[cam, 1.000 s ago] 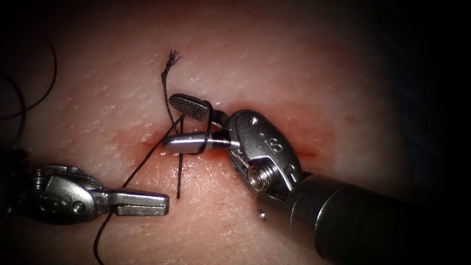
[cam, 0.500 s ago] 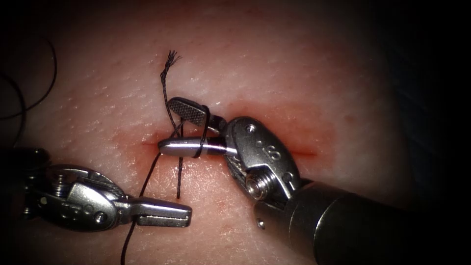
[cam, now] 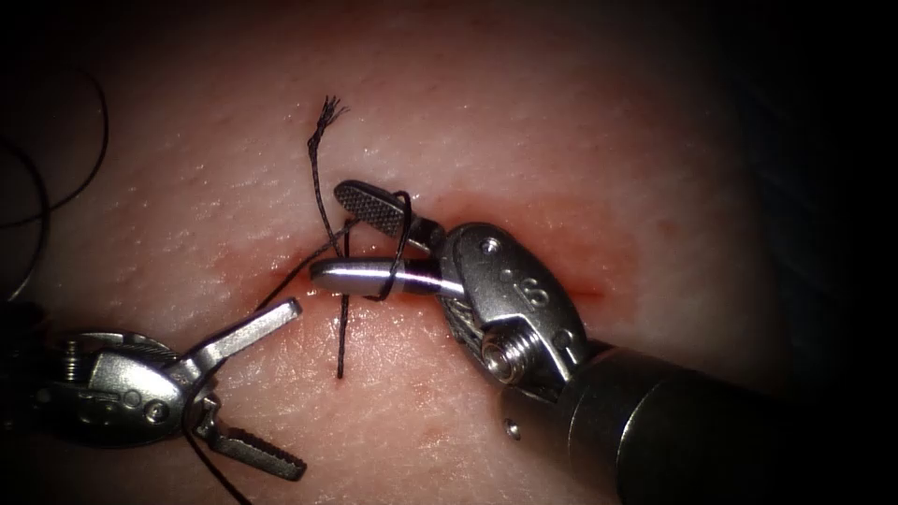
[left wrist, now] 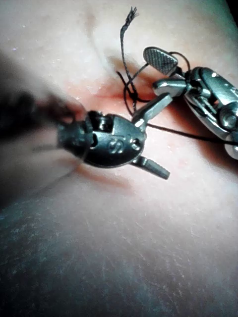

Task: Wound Closure
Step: Wrap the suture once counter-clockwise around the right gripper

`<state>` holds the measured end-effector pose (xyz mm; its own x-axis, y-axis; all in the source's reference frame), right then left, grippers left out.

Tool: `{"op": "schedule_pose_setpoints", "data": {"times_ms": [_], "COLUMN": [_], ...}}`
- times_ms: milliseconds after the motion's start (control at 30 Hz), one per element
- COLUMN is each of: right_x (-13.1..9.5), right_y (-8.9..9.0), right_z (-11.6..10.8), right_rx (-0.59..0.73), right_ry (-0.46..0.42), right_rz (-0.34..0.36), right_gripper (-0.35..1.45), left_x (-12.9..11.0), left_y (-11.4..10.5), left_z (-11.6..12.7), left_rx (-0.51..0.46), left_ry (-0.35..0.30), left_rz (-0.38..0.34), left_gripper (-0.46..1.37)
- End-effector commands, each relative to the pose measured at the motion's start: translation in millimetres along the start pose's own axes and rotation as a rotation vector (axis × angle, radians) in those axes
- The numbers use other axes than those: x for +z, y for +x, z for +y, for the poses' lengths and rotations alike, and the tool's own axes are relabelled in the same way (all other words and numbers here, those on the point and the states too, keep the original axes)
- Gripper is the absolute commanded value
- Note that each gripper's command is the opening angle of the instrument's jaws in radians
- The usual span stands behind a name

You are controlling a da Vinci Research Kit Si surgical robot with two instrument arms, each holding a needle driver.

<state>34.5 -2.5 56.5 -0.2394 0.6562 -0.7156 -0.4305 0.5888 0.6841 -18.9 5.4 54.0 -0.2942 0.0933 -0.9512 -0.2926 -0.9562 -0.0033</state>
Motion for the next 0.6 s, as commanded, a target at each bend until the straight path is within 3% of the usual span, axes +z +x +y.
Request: {"op": "schedule_pose_setpoints", "data": {"times_ms": [33, 433, 533, 600], "right_x": [0.0, -0.2, -0.2, -0.2], "right_y": [0.0, -0.4, -0.4, -0.4], "right_z": [0.1, 0.9, 0.9, 0.9], "right_rx": [0.000, -0.005, -0.004, -0.004], "right_ry": [0.000, -0.002, -0.002, -0.005], "right_rz": [0.000, -0.005, -0.005, -0.005], "right_gripper": [0.82, 0.82, 0.81, 0.82], "left_x": [-0.2, -2.6, -2.9, -2.9], "left_y": [0.0, -0.4, -0.4, -0.4], "left_z": [-0.1, -0.7, -0.8, -0.8], "left_rx": [-0.001, 0.010, 0.014, 0.020], "left_ry": [0.004, 0.049, 0.061, 0.056], "left_rz": [-0.003, 0.017, 0.014, 0.018], "left_gripper": [0.76, 0.72, 0.57, 0.20]}}
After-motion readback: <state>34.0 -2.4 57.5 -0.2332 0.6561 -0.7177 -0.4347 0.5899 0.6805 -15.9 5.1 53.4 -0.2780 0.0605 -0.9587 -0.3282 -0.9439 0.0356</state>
